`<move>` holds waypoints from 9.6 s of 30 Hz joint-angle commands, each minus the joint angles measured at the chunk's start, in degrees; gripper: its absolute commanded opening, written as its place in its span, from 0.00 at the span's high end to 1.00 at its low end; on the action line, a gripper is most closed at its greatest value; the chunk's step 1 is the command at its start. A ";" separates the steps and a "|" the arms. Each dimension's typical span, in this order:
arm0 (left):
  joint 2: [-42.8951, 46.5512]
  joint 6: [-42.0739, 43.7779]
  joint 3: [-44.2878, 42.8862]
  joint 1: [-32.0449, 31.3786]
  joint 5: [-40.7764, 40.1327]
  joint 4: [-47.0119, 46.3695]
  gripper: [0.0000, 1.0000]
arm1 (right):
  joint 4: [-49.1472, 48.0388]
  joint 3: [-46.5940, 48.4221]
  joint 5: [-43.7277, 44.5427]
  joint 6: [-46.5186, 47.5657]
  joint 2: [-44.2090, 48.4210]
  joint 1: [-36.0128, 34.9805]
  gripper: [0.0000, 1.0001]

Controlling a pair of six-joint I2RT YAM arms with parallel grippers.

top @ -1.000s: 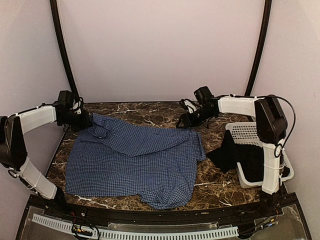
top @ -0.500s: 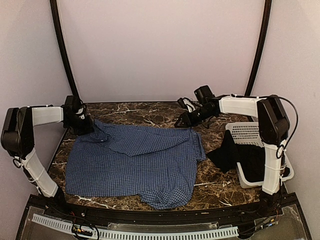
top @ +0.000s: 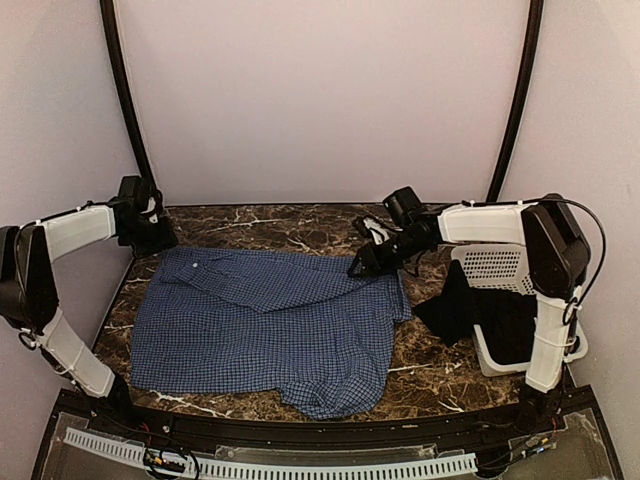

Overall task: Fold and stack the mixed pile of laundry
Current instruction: Adjust the 1/3-folded shirt at the center of the board, then move the 1/3-folded shirt to the center of the board, then pick up the 1/3-folded shirt from the center of the board, then fold the 1/3-folded shirt at the center of the board, then adjust the rectangle-folded shirt at the center of the board.

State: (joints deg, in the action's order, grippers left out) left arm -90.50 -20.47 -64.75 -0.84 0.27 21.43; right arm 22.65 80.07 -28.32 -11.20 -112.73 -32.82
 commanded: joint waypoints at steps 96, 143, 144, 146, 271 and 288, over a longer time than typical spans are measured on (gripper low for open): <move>47.61 -42.83 37.34 -4.79 8.85 11.24 0.59 | -18.42 -44.99 4.12 -33.55 26.81 -7.96 0.70; 18.60 -39.14 34.95 -4.72 1.25 10.89 0.98 | -12.11 -41.23 7.97 -31.26 32.38 -7.96 1.00; 18.62 -39.09 34.78 -4.66 1.41 11.28 1.00 | -11.84 -41.16 8.01 -31.17 32.58 -7.96 1.00; 19.93 -38.93 33.99 -4.71 2.04 12.39 1.00 | -11.17 -41.02 8.14 -31.09 33.83 -7.94 1.00; 4.18 -4.80 17.59 -35.44 26.88 -20.34 1.00 | -16.71 -23.35 2.55 -28.16 19.49 -13.51 1.00; 8.82 -4.70 4.42 -34.85 33.21 -8.92 1.00 | -8.24 -16.81 6.40 -23.59 28.89 -10.31 1.00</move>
State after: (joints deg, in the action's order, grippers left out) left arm -79.20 -25.17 -53.98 -36.51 34.63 10.52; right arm 13.65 58.63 -24.53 -37.98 -83.68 -45.34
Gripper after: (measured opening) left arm 0.009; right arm 0.003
